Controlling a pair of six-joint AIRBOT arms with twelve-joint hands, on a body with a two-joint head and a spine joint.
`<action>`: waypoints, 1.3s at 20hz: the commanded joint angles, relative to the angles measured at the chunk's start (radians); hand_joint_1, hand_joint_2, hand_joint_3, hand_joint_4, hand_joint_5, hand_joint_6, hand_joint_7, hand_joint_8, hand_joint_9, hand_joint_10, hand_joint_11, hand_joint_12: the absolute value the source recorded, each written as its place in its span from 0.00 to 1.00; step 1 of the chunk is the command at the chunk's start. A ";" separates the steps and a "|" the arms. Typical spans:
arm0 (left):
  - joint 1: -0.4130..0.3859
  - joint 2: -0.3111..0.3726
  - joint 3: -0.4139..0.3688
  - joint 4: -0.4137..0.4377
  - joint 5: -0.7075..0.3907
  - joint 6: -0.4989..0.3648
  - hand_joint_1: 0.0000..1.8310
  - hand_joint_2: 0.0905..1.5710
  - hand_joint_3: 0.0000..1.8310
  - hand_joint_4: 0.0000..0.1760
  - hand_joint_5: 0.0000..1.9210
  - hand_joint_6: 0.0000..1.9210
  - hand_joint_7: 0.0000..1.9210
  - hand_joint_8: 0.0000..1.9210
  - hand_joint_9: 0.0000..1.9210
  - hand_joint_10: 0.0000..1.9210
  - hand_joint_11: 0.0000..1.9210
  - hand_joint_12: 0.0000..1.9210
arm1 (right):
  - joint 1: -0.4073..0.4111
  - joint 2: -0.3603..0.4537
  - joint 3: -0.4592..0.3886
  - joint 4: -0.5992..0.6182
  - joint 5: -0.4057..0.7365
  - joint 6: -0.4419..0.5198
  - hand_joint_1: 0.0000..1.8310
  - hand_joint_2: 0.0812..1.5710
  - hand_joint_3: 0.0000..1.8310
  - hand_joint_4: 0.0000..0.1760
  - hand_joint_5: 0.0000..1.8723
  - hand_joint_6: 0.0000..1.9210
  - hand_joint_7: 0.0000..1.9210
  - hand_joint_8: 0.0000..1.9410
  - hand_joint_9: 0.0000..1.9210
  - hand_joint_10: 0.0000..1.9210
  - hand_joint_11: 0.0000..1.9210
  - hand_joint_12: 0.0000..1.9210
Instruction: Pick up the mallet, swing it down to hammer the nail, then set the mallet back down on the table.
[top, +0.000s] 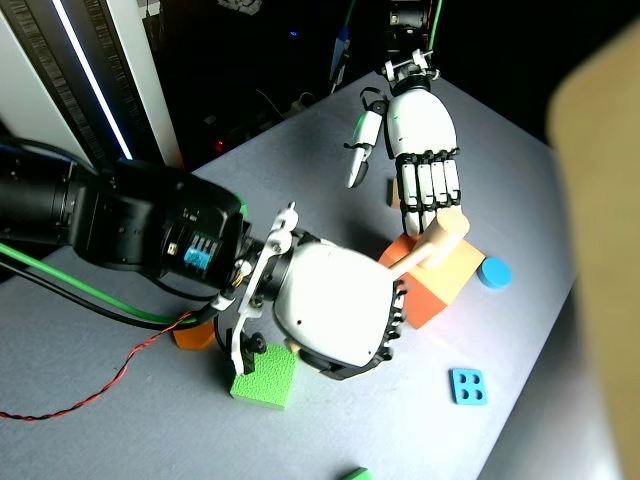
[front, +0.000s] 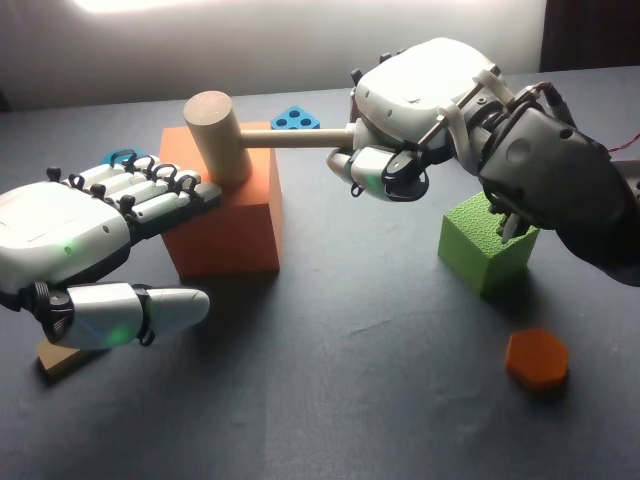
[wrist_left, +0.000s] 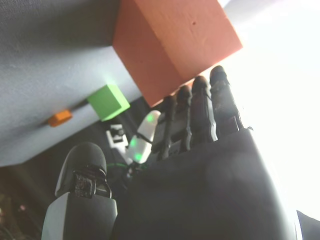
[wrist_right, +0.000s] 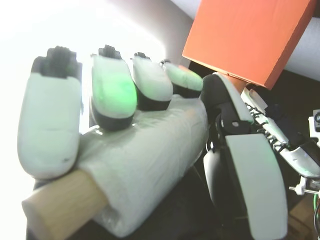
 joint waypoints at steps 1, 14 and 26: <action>-0.003 0.000 0.008 -0.011 -0.086 -0.002 0.00 0.81 0.00 0.00 0.05 0.00 0.04 0.00 0.02 0.00 0.00 0.00 | 0.006 0.012 -0.004 -0.036 0.058 -0.014 0.04 1.00 0.01 0.00 0.67 1.00 0.79 1.00 0.85 1.00 0.91 1.00; -0.008 0.000 0.012 -0.011 -0.089 -0.006 0.00 0.82 0.00 0.00 0.05 0.00 0.04 0.00 0.02 0.00 0.00 0.00 | -0.045 0.290 -0.255 -0.446 0.033 0.102 0.00 1.00 0.01 0.00 0.68 1.00 0.80 1.00 0.87 1.00 0.93 1.00; -0.040 0.017 0.010 -0.011 -0.089 -0.017 0.00 0.80 0.00 0.00 0.04 0.00 0.03 0.00 0.01 0.00 0.00 0.00 | -0.143 0.182 -0.238 -0.525 0.024 0.060 0.00 1.00 0.00 0.00 0.65 1.00 0.79 1.00 0.85 1.00 0.92 1.00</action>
